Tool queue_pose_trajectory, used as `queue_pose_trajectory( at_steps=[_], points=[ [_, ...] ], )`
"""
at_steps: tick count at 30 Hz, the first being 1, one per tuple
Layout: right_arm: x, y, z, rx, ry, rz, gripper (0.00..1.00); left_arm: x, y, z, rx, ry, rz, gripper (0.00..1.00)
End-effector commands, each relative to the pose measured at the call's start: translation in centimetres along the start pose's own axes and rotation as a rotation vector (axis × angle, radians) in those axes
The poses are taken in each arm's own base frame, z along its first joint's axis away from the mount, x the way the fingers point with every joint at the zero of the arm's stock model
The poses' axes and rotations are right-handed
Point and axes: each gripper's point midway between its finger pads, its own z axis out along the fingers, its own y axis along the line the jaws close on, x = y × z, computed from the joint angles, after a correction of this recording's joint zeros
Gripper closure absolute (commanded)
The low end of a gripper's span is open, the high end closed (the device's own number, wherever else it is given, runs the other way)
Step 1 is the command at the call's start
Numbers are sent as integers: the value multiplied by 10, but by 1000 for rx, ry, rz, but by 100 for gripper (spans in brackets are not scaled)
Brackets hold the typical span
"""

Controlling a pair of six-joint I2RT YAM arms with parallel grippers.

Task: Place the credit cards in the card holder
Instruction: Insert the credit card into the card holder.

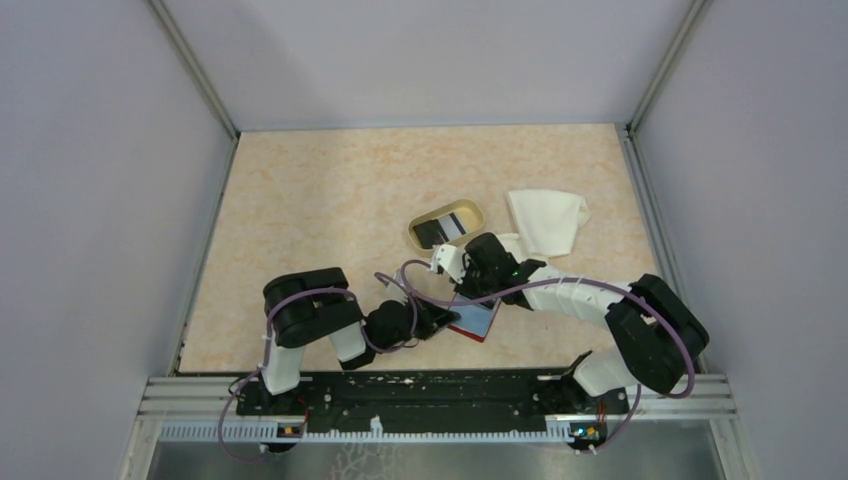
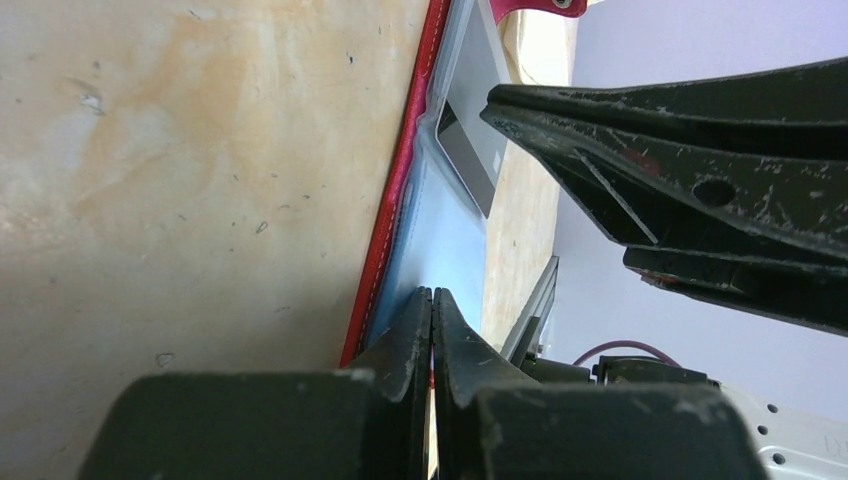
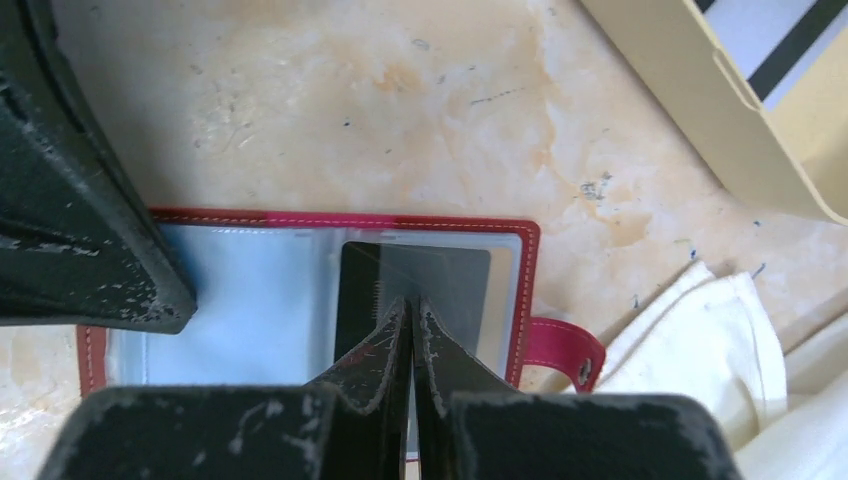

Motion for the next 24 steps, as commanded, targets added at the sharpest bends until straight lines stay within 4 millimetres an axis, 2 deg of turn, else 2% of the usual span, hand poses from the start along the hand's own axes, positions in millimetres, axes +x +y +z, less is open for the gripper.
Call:
queue_pose_trajectory(
  at_steps=[1,4,6,8,10,17,24],
  points=[
    [-18,-19,-7,94,-55,29,100,1,32,-4,-89,7,39,97],
    [-28,-8,-17,-4,-78,44,100,0,22,-4,-57,5,67,96],
    [-34,20,-28,-191,-104,-24,100,-1,15,-3,-46,5,100,95],
    [-28,42,-34,-319,-93,-80,100,-3,7,-1,-40,3,136,95],
    [-18,50,-30,-365,-56,-76,100,-4,4,1,-46,4,163,95],
    [-2,35,-6,-293,72,-5,100,-4,1,4,-33,-1,171,95],
    [13,12,1,-141,134,11,100,-2,8,1,-35,5,154,95]
  ],
)
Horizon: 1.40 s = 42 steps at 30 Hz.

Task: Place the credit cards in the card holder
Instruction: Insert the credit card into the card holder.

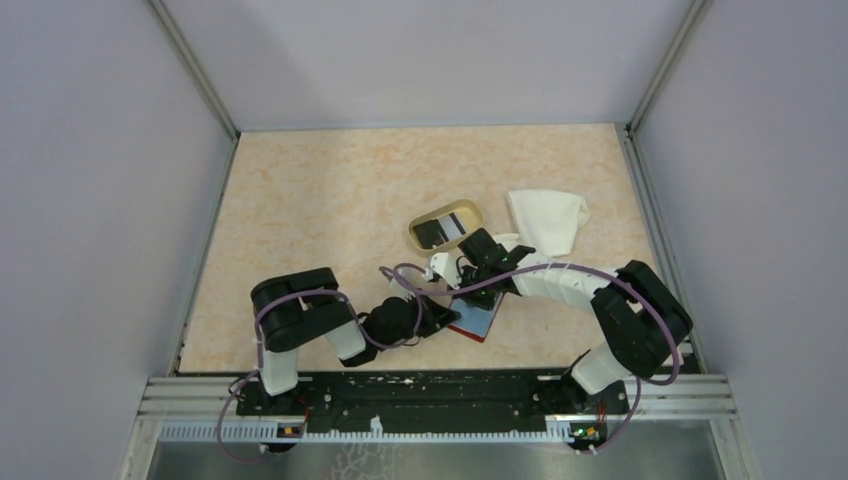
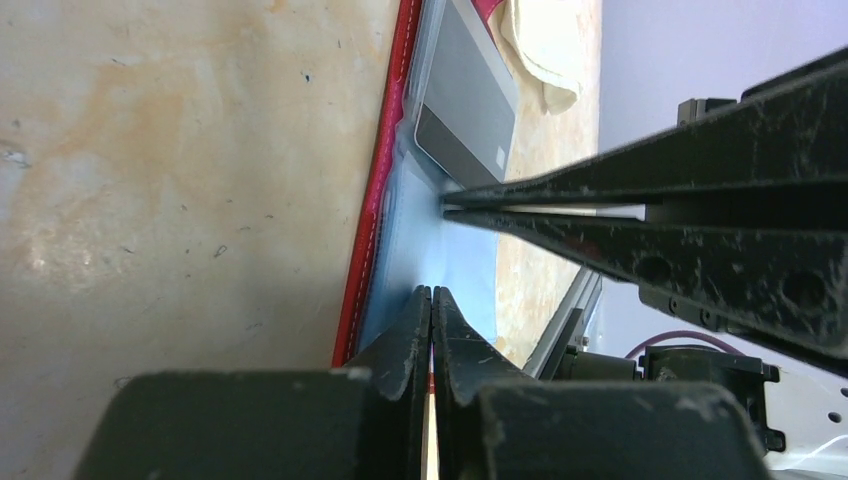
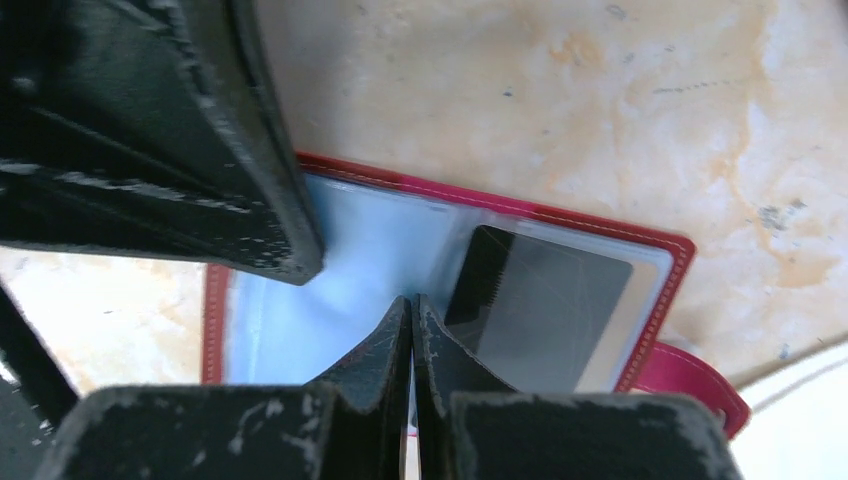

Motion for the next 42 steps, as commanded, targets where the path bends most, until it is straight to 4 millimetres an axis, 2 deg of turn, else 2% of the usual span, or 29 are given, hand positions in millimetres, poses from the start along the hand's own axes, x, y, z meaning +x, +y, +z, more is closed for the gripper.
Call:
queue_pose_trajectory(
  at_steps=[1,9,13,15,18,20,22,24,26,28,31,32,35,42],
  points=[
    [4,-27,-2,141,35,22,100,1,12,-2,-22,3,13,95],
    [10,-34,-4,184,59,25,100,0,17,-5,-28,-5,13,96],
    [5,-38,-11,202,33,31,100,-2,12,-5,-13,-12,35,95],
    [-5,-26,-17,121,-23,25,100,-5,5,-5,4,-18,63,93],
    [-29,-1,-40,-34,-156,-14,98,-12,-17,-6,61,-31,150,89],
    [-38,-3,-59,-43,-239,-8,87,-18,-33,-9,89,-40,234,86],
    [-38,-17,-76,-18,-303,46,71,-28,-54,-15,114,-61,326,81],
    [-33,-32,-90,10,-347,101,54,-37,-65,-22,111,-77,425,74],
    [-26,-44,-100,21,-368,118,44,-47,-72,-32,93,-94,504,64],
    [-20,-48,-106,18,-363,104,39,-55,-72,-44,80,-117,580,45],
    [-18,-47,-107,-9,-346,35,33,-60,-73,-63,125,-139,623,8],
    [-17,-46,-105,-24,-341,-7,33,-58,-71,-69,139,-137,614,2],
    [-12,-62,-96,23,-305,-4,32,-50,-59,-84,167,-104,536,2],
    [19,-79,-52,4,-165,245,38,-21,-25,-102,141,24,303,2]
  ],
)
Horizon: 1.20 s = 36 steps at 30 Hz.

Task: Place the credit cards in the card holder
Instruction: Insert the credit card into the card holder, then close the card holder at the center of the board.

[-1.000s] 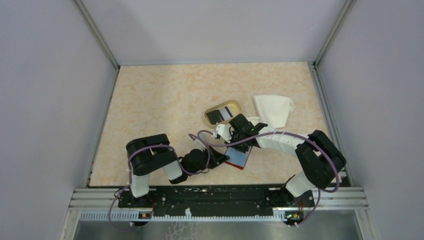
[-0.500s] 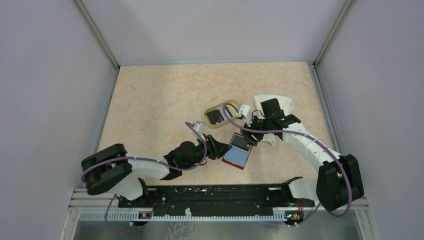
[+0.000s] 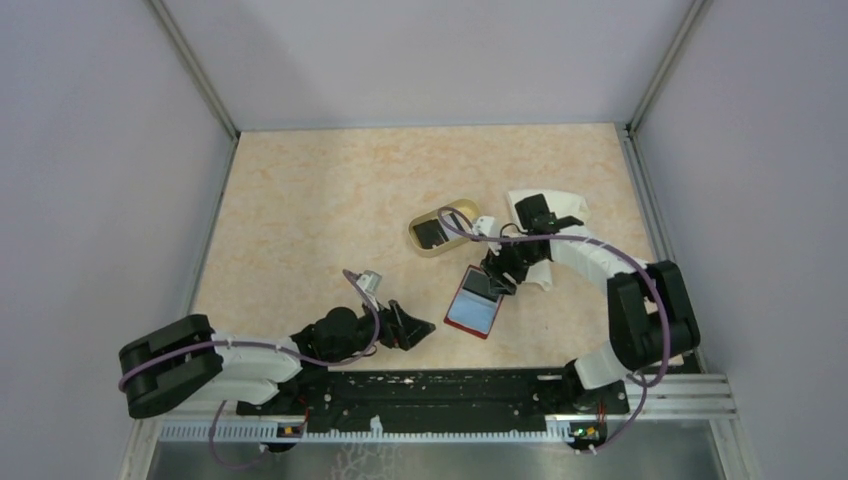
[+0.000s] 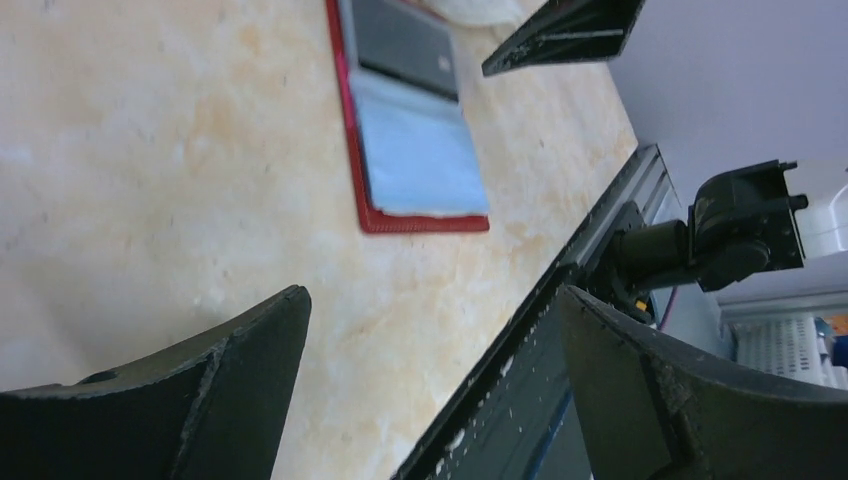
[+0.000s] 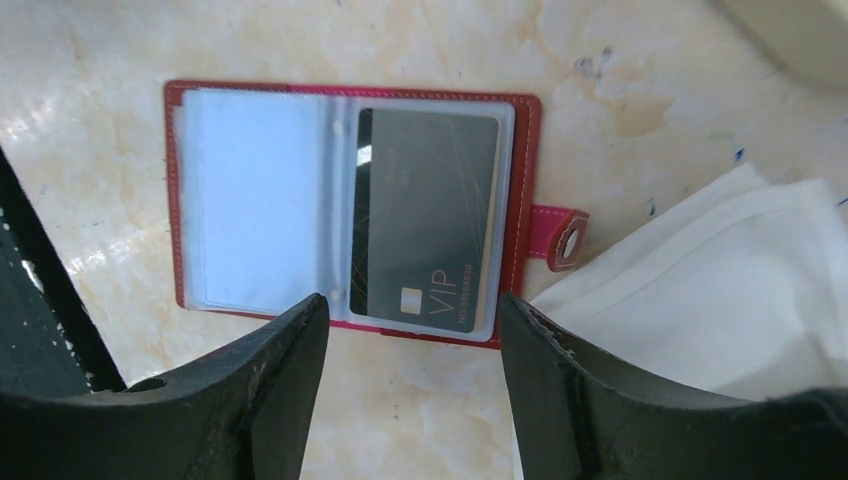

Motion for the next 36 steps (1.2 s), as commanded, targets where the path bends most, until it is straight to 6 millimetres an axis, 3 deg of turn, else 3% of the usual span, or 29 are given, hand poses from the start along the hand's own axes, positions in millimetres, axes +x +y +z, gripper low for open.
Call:
queue_pose_trajectory(
  at_steps=[1,9,14,18,23,26,33,36],
  points=[
    [1,-27,8,80,33,95,39,15,-4,-6,27,60,-155,3],
    [26,-30,24,80,118,189,43,36,3,6,-34,145,-286,18],
    [35,-16,30,3,146,220,55,60,10,17,-109,258,-320,15],
    [40,-4,33,-57,158,252,61,69,16,16,-141,263,-451,13],
    [43,5,35,-108,177,293,66,69,37,16,-240,179,-584,10],
    [42,7,35,-120,175,304,66,68,39,25,-246,153,-595,10],
    [44,14,36,-145,184,313,67,48,24,45,-103,48,-563,11],
    [43,16,37,-154,188,306,67,24,4,45,36,-45,-536,11]
  ],
)
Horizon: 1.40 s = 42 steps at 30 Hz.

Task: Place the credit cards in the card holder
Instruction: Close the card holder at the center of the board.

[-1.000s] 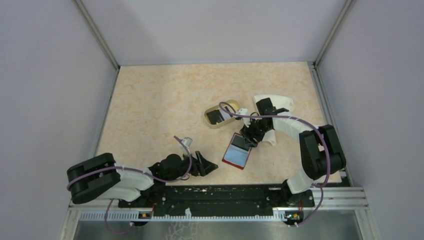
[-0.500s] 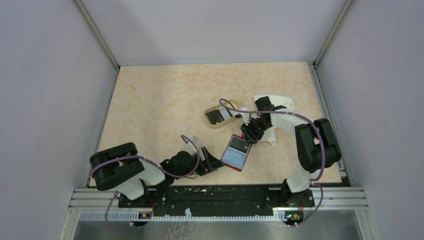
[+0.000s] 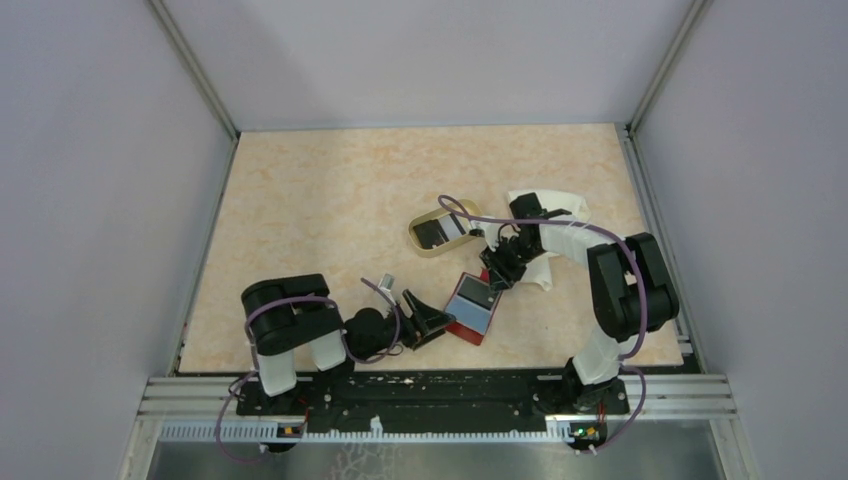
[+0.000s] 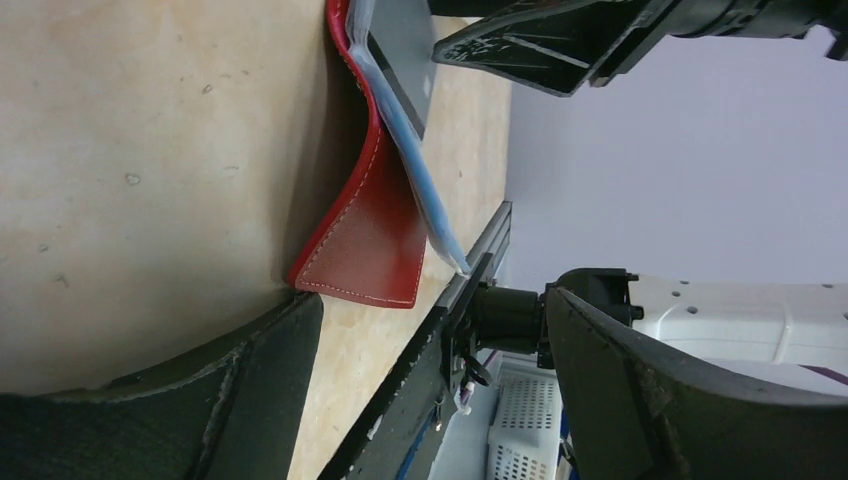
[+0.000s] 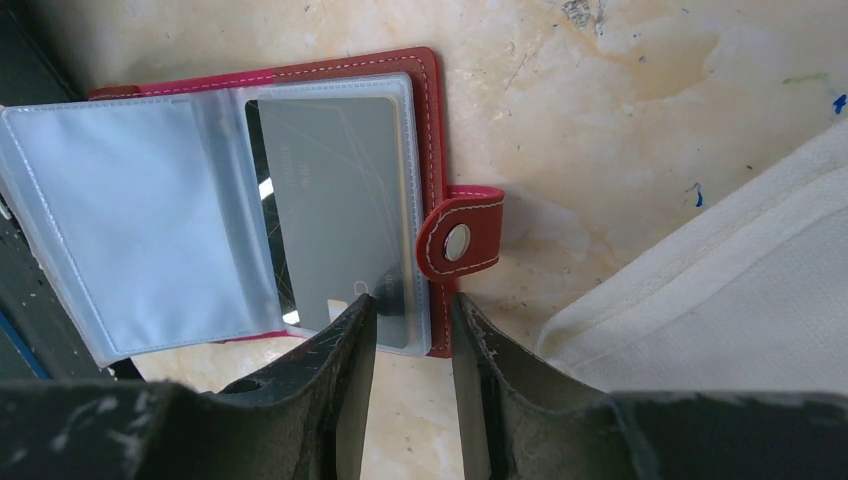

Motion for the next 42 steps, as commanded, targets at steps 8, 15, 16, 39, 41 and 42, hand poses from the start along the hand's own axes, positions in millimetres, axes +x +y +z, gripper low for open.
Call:
queue_pose_trajectory(
  at_steps=[8,15,16,39,41,42],
  points=[
    [17,19,8,-76,72,40,67,-19,-43,0,243,-119,171,15],
    [15,21,7,-83,68,38,67,-21,-72,4,333,-142,264,16],
    [16,22,7,-84,69,40,67,-21,-75,4,340,-147,269,16],
    [11,22,5,-85,55,35,66,-19,-99,21,392,-142,366,54],
    [10,23,4,-89,51,34,66,-21,-91,25,369,-140,356,59],
    [9,24,3,-92,47,34,66,-22,-87,28,355,-138,348,62]
  ],
)
